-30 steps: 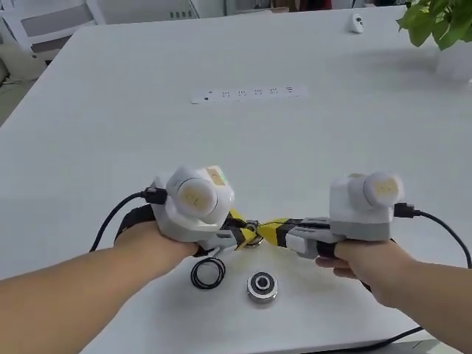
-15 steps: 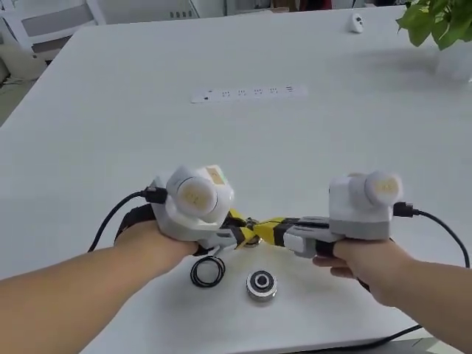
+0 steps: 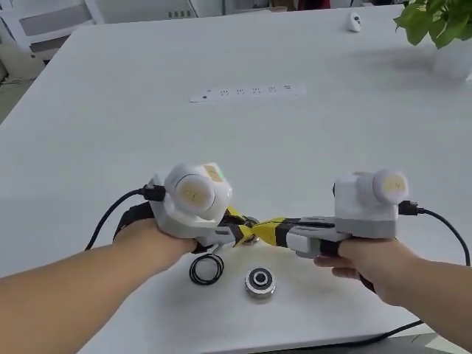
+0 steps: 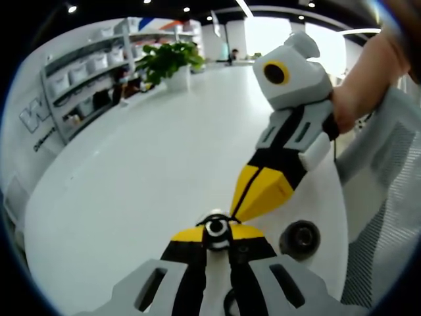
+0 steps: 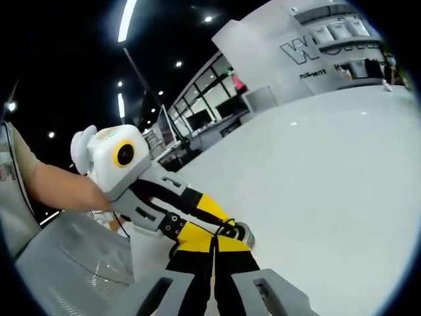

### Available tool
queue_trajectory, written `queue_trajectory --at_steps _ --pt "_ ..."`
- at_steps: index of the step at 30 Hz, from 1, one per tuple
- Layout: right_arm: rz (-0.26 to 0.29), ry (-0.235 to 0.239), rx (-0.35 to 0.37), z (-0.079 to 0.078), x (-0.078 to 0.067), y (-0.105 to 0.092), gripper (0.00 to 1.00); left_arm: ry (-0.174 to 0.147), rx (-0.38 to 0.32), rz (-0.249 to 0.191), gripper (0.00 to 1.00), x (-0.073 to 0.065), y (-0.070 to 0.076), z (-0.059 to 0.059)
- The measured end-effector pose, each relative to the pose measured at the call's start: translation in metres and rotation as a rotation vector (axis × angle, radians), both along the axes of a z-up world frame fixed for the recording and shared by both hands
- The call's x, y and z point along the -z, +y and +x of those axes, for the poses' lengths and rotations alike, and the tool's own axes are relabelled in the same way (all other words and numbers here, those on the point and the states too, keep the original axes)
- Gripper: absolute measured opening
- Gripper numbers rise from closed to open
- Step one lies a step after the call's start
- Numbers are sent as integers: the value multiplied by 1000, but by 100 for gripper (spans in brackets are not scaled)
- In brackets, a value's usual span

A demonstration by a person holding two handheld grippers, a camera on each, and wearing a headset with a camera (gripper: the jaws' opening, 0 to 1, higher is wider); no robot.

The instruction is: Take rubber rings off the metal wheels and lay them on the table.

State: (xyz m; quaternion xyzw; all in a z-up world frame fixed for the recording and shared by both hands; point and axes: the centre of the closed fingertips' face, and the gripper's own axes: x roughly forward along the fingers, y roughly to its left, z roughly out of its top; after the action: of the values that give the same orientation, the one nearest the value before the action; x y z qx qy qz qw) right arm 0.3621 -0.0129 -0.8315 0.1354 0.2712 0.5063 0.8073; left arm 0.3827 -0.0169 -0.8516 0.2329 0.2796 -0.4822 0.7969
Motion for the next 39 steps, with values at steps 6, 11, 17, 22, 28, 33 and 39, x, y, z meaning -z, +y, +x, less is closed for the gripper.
queue_trajectory --at_steps 6,11,17,22,28,33,39 --pt "12 9 8 0 -1 -2 0 0 -6 -8 12 0 0 0" --pt "-10 6 43 6 1 -7 0 -4 -3 -6 13 0 0 0" --pt "-29 9 60 8 6 -11 0 1 -13 -12 13 -1 0 0" --pt "-34 8 58 9 7 -9 0 21 -16 -23 14 -1 1 1" --pt "-37 6 54 9 7 -9 0 37 -18 -31 17 -2 1 -2" --pt "-41 3 54 10 6 -9 0 30 -10 -50 18 -9 -1 -5" --pt "-39 -3 51 11 2 -8 0 31 -20 -99 21 -20 0 -8"
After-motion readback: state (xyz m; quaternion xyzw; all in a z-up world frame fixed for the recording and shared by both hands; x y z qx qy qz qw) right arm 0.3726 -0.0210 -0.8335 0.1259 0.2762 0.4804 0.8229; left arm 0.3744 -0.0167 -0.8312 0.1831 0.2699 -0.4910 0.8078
